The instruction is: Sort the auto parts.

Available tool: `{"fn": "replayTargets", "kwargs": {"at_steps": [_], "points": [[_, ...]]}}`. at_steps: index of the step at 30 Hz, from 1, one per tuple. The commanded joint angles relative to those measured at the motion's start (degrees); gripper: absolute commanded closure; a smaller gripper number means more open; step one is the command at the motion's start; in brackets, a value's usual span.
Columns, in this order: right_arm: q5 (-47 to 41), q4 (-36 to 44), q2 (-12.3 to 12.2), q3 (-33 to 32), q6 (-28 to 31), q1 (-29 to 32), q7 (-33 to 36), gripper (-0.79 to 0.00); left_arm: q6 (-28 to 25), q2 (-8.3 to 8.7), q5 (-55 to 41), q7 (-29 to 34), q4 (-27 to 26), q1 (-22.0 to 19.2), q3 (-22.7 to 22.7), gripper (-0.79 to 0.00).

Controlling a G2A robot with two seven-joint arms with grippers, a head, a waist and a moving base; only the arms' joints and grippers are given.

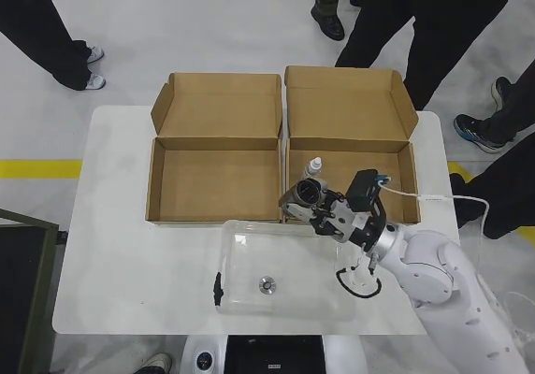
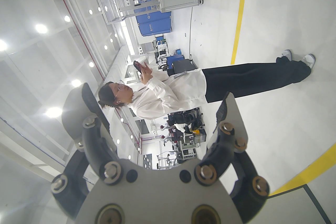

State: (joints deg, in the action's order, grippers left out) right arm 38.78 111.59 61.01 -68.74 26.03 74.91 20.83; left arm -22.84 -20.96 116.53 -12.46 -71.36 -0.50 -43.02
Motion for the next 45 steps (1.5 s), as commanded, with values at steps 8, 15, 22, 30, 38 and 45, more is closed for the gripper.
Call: {"fn": "replayTargets", "kwargs": {"at_steps": [8, 15, 22, 30, 38, 45], "points": [[3.9, -6.6, 1.9, 7.6, -2.5, -8.8, -1.1, 0.0, 0.0, 0.0, 0.0, 0.0, 0.0, 0.0, 0.0, -0.785], [7.3, -12.0, 3.8, 14.1, -3.9, -15.4, -1.0, 0.0, 0.0, 0.0, 0.0, 0.0, 0.0, 0.0, 0.0, -0.785], [9.4, -17.9, 6.1, 19.7, -6.0, -21.7, -1.0, 0.0, 0.0, 0.0, 0.0, 0.0, 0.0, 0.0, 0.0, -0.785], [13.0, -24.6, 8.8, 24.7, -9.1, -27.5, -1.9, 0.0, 0.0, 0.0, 0.0, 0.0, 0.0, 0.0, 0.0, -0.785], [16.2, -30.6, 11.6, 28.9, -11.7, -32.2, -2.6, 0.0, 0.0, 0.0, 0.0, 0.0, 0.0, 0.0, 0.0, -0.785], [18.2, -35.1, 13.8, 31.5, -13.2, -35.1, -2.8, 0.0, 0.0, 0.0, 0.0, 0.0, 0.0, 0.0, 0.0, -0.785]]}}
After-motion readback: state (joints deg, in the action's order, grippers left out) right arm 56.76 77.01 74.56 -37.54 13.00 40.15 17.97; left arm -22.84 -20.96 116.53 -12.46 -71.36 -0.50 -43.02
